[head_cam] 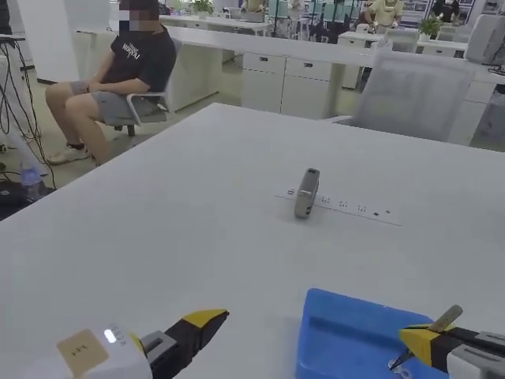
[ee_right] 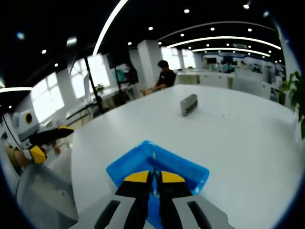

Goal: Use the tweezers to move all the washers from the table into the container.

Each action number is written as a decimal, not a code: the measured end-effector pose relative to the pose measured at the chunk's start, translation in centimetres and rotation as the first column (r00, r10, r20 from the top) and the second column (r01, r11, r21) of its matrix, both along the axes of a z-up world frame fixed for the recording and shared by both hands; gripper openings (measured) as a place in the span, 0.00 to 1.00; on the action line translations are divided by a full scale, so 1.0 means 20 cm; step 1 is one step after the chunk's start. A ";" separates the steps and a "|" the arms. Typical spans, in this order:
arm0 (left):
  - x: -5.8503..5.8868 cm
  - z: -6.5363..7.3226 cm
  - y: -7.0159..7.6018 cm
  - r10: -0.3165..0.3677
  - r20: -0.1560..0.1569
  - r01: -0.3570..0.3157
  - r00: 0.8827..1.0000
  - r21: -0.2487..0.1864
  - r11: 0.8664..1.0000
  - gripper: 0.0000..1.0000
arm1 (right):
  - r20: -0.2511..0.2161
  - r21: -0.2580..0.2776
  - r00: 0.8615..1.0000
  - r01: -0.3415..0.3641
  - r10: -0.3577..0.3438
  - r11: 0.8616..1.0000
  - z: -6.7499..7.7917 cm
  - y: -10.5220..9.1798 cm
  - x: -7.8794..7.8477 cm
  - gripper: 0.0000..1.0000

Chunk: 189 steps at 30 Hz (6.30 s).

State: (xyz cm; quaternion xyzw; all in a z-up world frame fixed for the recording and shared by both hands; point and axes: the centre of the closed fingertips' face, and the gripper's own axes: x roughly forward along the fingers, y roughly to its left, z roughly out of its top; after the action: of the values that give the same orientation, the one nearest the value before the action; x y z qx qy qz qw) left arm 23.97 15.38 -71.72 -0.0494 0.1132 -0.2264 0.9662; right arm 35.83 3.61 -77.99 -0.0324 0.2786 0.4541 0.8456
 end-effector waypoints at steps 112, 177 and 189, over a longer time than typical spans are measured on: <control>-0.01 -0.05 -0.01 -0.027 -0.028 0.029 0.999 0.063 0.998 0.59 | -0.034 0.108 0.999 -0.011 0.014 0.994 0.14 -0.02 -0.27 0.03; -0.01 -0.07 -0.01 -0.029 -0.046 0.033 0.999 0.083 0.996 0.56 | 0.069 -0.006 0.985 -0.160 0.160 0.987 0.16 0.14 -0.22 0.03; -0.02 -0.07 -0.01 -0.035 -0.051 0.039 0.998 0.084 0.996 0.55 | -0.001 -0.001 0.980 -0.197 0.197 0.980 0.06 0.16 -0.38 0.03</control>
State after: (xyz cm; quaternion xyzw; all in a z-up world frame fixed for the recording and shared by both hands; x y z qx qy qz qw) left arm 23.66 15.11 -73.21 -0.0119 0.1473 -0.2379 0.9600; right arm 28.21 6.79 -76.73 -0.0603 0.2745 0.5356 0.7963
